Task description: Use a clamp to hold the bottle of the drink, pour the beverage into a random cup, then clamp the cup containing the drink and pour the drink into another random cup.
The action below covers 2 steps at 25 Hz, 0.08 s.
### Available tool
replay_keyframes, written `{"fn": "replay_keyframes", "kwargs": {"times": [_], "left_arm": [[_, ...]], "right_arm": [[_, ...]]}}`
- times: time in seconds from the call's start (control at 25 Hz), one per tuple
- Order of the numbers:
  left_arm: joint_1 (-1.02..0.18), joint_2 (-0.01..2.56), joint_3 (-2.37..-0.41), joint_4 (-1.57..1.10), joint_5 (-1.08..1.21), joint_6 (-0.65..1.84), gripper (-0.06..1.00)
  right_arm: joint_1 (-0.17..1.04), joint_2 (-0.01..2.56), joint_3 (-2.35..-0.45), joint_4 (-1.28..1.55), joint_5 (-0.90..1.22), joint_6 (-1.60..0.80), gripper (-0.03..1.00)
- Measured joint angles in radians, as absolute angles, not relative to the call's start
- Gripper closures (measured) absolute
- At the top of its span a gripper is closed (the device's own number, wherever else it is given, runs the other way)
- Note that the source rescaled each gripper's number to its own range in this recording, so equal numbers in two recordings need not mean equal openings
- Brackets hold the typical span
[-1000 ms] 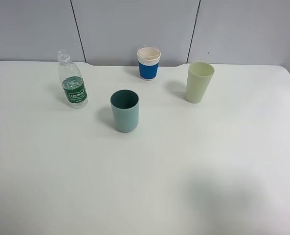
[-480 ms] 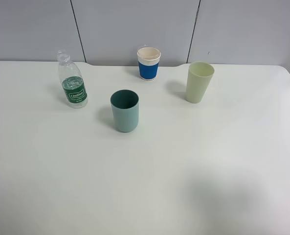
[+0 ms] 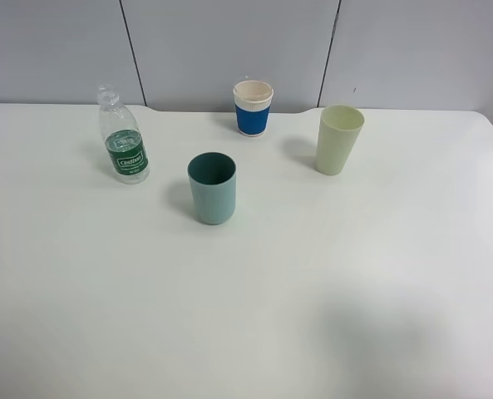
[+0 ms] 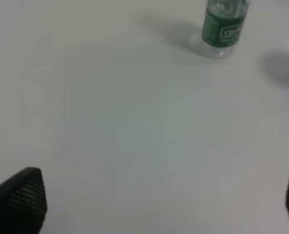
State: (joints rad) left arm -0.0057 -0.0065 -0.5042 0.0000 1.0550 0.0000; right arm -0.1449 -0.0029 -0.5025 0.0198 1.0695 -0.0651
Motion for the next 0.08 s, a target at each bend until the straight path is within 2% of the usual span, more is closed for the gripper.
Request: {"fn": "replay_keyframes", "kwargs": {"times": [0.08], "left_arm": [[-0.006, -0.006, -0.504, 0.000, 1.055, 0.000, -0.06]], "right_arm": [[-0.145, -0.003, -0.502, 0.020, 1.069, -0.065, 0.20]]}}
